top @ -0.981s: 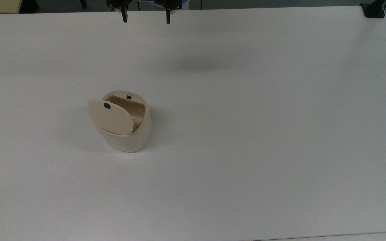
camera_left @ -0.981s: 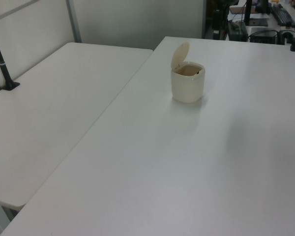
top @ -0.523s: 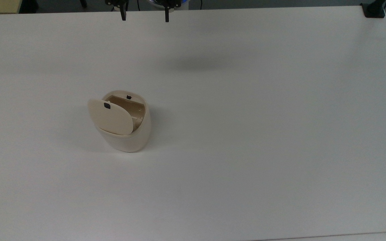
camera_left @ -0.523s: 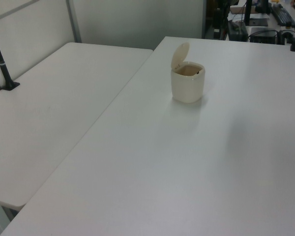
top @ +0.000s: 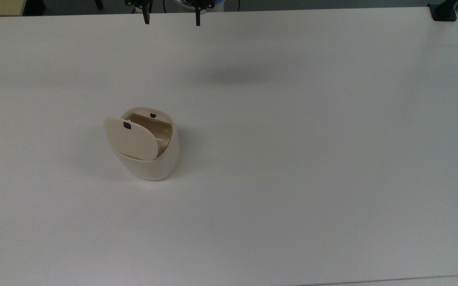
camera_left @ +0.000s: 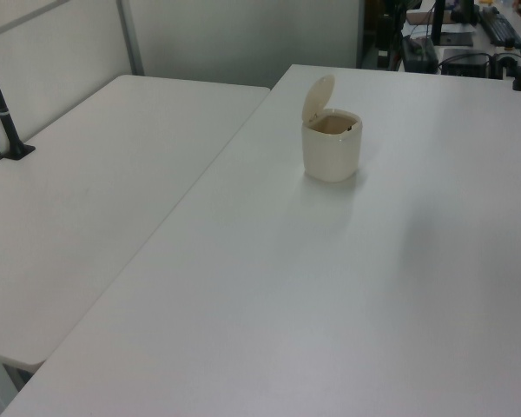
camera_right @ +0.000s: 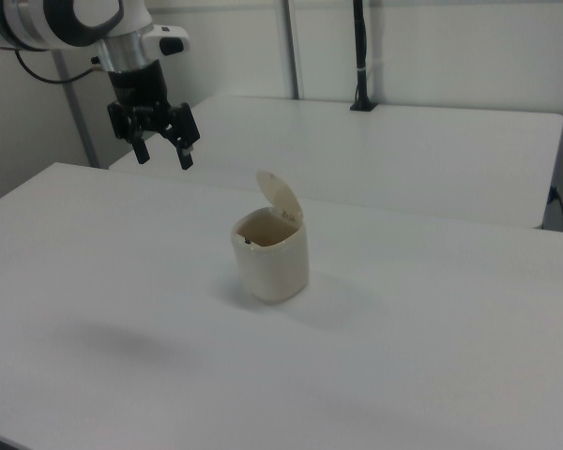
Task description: Close the trash bin
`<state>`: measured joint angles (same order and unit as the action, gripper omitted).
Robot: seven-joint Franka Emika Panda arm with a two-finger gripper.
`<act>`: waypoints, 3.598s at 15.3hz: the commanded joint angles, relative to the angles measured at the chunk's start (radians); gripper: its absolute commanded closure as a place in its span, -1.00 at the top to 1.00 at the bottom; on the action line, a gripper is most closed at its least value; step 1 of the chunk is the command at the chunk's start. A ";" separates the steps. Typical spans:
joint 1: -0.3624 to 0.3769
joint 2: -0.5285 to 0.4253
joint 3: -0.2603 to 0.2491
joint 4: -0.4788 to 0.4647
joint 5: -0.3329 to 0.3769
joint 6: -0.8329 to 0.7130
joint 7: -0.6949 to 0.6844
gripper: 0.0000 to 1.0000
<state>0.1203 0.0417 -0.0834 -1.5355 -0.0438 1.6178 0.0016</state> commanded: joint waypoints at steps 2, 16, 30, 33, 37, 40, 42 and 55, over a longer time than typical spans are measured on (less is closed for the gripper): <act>0.004 -0.025 -0.009 -0.020 0.018 -0.022 -0.037 0.15; -0.022 0.015 -0.015 -0.020 0.013 0.135 0.033 -1.00; -0.126 0.256 -0.015 -0.020 -0.062 0.746 0.250 -1.00; -0.125 0.254 -0.015 -0.026 -0.082 0.709 0.244 -1.00; -0.111 0.241 -0.012 -0.028 -0.090 0.487 0.158 -1.00; -0.107 0.242 -0.003 -0.052 -0.090 0.429 0.158 -1.00; -0.103 0.248 -0.001 -0.075 -0.090 0.430 0.158 -1.00; -0.056 0.250 -0.001 -0.049 -0.073 0.386 0.163 -0.98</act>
<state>0.0207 0.3404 -0.0791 -1.5923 -0.1191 2.0604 0.1725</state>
